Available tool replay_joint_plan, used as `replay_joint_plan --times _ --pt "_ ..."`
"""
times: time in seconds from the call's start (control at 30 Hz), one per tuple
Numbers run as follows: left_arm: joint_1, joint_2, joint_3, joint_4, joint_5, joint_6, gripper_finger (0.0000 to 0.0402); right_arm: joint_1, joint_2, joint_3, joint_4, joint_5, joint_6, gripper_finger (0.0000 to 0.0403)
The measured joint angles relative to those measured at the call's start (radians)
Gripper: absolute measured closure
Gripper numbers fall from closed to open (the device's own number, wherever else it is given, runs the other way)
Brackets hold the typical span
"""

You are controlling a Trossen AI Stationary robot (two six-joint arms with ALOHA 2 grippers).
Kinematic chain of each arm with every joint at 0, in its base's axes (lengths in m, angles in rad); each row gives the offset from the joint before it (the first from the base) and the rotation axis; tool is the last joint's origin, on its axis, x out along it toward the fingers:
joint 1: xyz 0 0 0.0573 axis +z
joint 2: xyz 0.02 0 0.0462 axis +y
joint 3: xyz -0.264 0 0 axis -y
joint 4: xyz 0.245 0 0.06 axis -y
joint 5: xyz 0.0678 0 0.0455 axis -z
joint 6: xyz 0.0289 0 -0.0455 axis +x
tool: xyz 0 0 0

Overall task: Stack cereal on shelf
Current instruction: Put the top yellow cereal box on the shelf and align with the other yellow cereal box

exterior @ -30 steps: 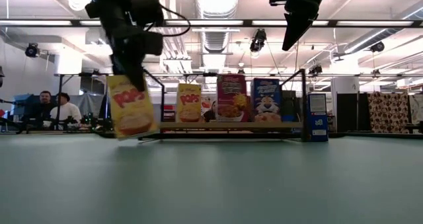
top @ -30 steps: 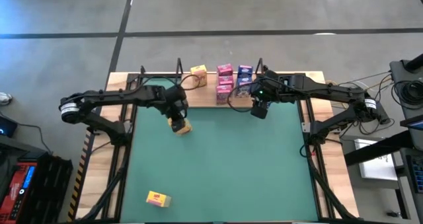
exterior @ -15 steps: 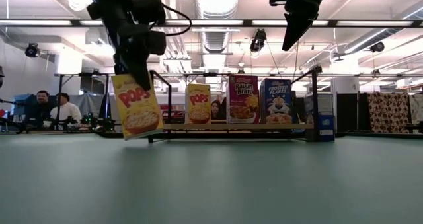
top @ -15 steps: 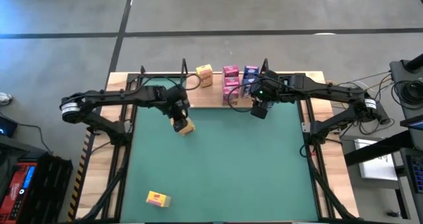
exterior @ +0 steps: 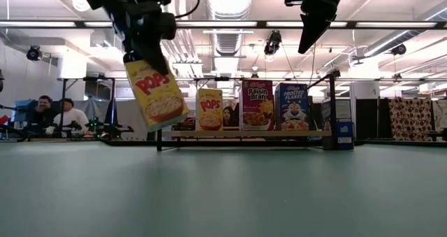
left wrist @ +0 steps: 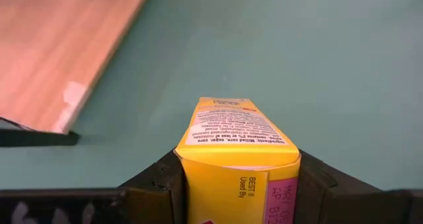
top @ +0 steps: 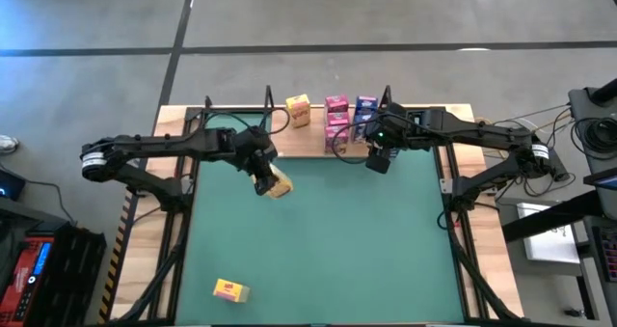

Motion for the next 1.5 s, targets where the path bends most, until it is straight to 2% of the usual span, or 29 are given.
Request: replay_joint_plan --times 0.2,0.43,0.87,1.07,1.5 --pt "-0.013 0.033 0.124 -0.031 -0.005 0.078 0.0251 0.000 0.000 0.000 0.000 0.000 -0.001 0.0158" --pt "0.006 0.132 0.308 -0.154 -0.132 0.272 0.0251 0.000 0.000 0.000 0.000 0.000 -0.001 0.0158" --pt "0.145 0.356 0.474 -0.194 -0.130 0.551 0.0247 0.000 0.000 0.000 0.000 0.000 -0.001 0.0158" --pt "0.185 0.429 0.513 -0.193 -0.130 0.632 0.0231 0.000 0.000 0.000 0.000 0.000 0.000 0.0158" --pt "0.263 0.469 0.513 -0.100 -0.128 0.679 0.0223 0.000 0.000 0.000 0.000 0.000 -0.001 0.0158"
